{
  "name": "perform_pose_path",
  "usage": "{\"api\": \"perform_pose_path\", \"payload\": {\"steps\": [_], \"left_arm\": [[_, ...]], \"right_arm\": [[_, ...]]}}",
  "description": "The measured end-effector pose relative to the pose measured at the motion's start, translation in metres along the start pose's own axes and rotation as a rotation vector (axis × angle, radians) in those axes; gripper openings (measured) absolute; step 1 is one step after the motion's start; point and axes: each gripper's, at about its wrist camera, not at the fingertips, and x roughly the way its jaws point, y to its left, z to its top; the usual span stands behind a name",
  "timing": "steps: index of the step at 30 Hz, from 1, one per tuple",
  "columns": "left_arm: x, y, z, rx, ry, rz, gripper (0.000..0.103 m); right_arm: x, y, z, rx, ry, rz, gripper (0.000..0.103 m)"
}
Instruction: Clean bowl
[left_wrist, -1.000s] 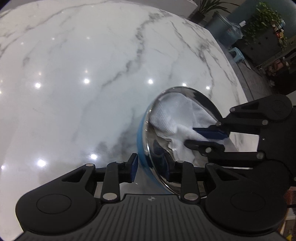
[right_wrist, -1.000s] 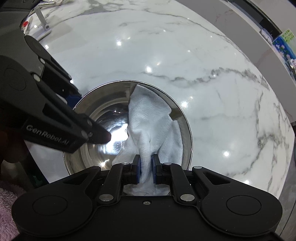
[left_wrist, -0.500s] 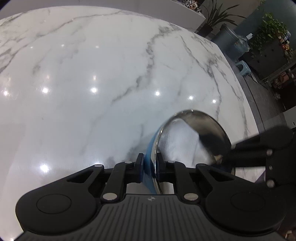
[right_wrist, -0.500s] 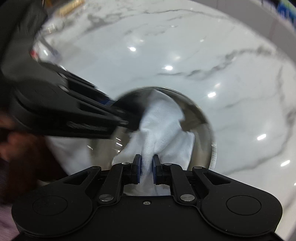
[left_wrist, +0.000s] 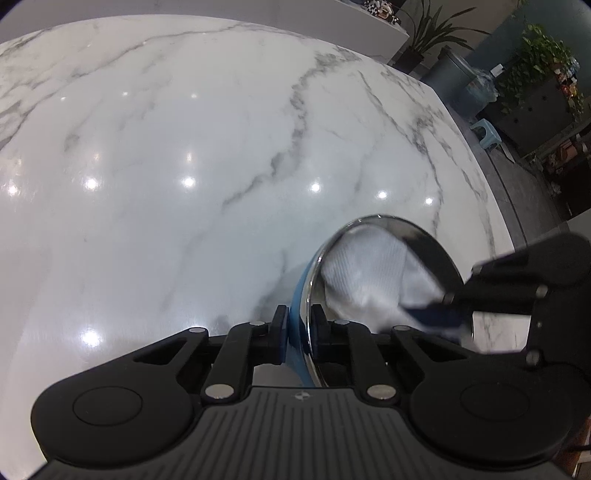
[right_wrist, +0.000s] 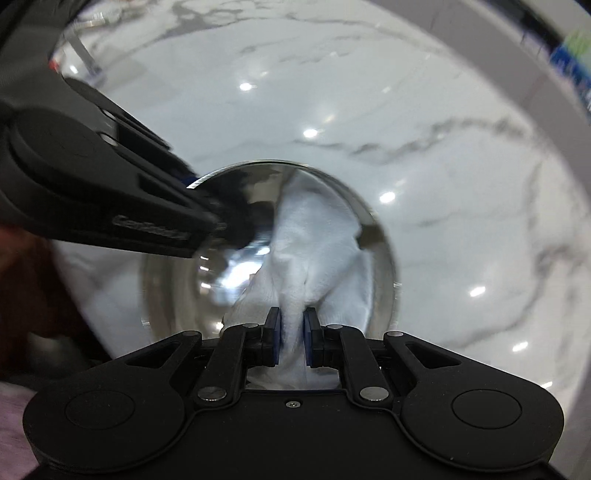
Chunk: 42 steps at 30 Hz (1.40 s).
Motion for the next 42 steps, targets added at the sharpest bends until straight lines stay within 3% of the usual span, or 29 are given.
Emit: {"api": "perform_pose_path", "payload": {"steps": [5, 7, 9, 18, 20, 24, 28, 33, 42], "left_arm": [[0.003, -0.002, -0.003, 0.016, 0.029, -0.007, 0.013], [0.006, -0.003, -0.005, 0.029, 0.061, -0.015, 0.022], [0.007, -0.005, -0.008, 0.04, 0.083, -0.03, 0.024], [0.004, 0.0, -0.008, 0.006, 0.064, -0.029, 0.017], [0.004, 0.0, -0.007, 0.001, 0.059, -0.026, 0.017], [0.004, 0.0, -0.007, -0.004, 0.055, -0.023, 0.017], [0.004, -0.001, -0.007, -0.004, 0.055, -0.022, 0.017], [0.005, -0.001, -0.006, -0.004, 0.055, -0.023, 0.017], [0.004, 0.0, -0.006, -0.008, 0.055, -0.025, 0.017]], "right_arm": [[-0.001, 0.006, -0.002, -0.007, 0.004, -0.004, 0.01], [-0.002, 0.007, -0.003, 0.002, 0.003, 0.004, 0.01], [-0.002, 0.005, -0.002, 0.011, 0.002, 0.011, 0.01], [-0.008, 0.002, -0.016, 0.05, 0.001, 0.032, 0.01], [-0.008, 0.001, -0.018, 0.075, 0.003, 0.066, 0.011], [-0.009, -0.004, -0.024, 0.198, -0.004, 0.252, 0.011], [-0.007, -0.007, -0.033, 0.258, 0.001, 0.322, 0.011], [-0.006, -0.008, -0.031, 0.212, 0.009, 0.277, 0.01], [-0.02, 0.023, -0.053, 0.035, 0.004, 0.018, 0.009]]}}
